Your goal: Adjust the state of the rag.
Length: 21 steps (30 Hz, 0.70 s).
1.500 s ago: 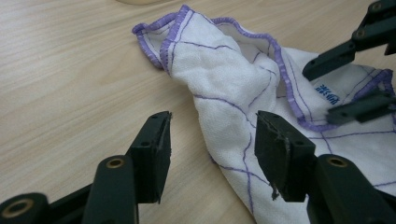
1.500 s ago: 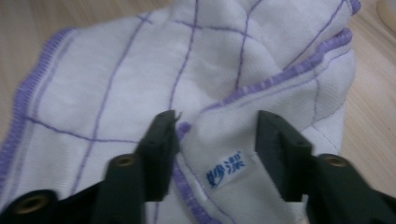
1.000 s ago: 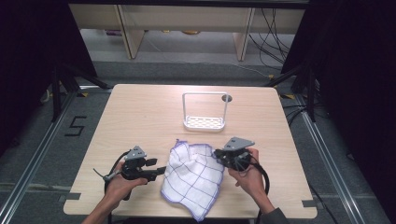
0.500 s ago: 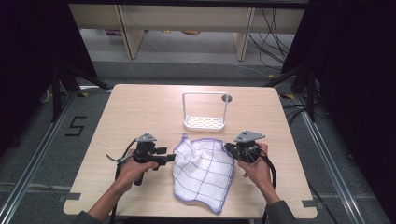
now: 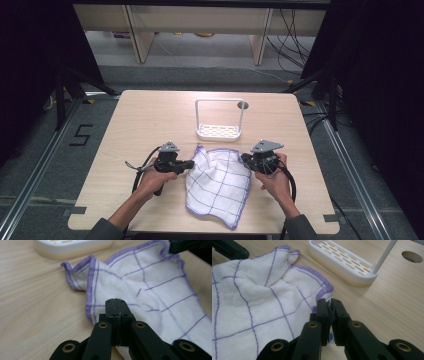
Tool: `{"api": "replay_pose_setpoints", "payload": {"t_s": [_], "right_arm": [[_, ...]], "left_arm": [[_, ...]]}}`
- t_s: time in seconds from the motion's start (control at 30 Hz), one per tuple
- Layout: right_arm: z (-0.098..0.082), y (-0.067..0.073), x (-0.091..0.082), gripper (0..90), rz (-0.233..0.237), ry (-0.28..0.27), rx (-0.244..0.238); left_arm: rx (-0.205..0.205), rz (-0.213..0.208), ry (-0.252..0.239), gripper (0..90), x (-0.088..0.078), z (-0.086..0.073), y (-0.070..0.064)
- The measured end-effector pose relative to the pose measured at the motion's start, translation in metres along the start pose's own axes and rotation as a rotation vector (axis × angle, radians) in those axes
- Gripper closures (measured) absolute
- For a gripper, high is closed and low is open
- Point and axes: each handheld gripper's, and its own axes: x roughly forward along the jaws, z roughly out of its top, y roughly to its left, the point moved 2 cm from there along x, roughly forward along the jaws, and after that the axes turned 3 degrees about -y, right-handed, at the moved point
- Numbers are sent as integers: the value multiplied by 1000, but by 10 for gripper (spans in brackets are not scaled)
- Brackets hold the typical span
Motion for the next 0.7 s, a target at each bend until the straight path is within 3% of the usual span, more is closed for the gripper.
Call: {"api": "replay_pose_setpoints", "payload": {"t_s": [0.1,0.2,0.27,0.3,0.4,0.5,0.53,0.7], "right_arm": [[0,-2,-1,863,-2,-12,10],[0,-3,-2,863,0,-24,11],[-1,-4,-1,863,2,-20,6],[-1,-3,-1,862,3,-5,14],[0,-2,0,861,2,-15,7],[-1,-3,0,859,1,-10,6],[-1,-4,0,858,0,-5,5],[-1,-2,2,854,2,-7,6]], "left_arm": [[32,8,-18,895,-12,5,0],[38,9,-29,893,-20,7,4],[40,65,-17,777,-18,8,11],[36,73,-9,707,-16,8,14],[-40,37,4,623,-6,7,21],[-70,44,8,565,2,9,25],[-102,32,5,557,9,14,26],[-99,21,54,479,25,15,20]]}}
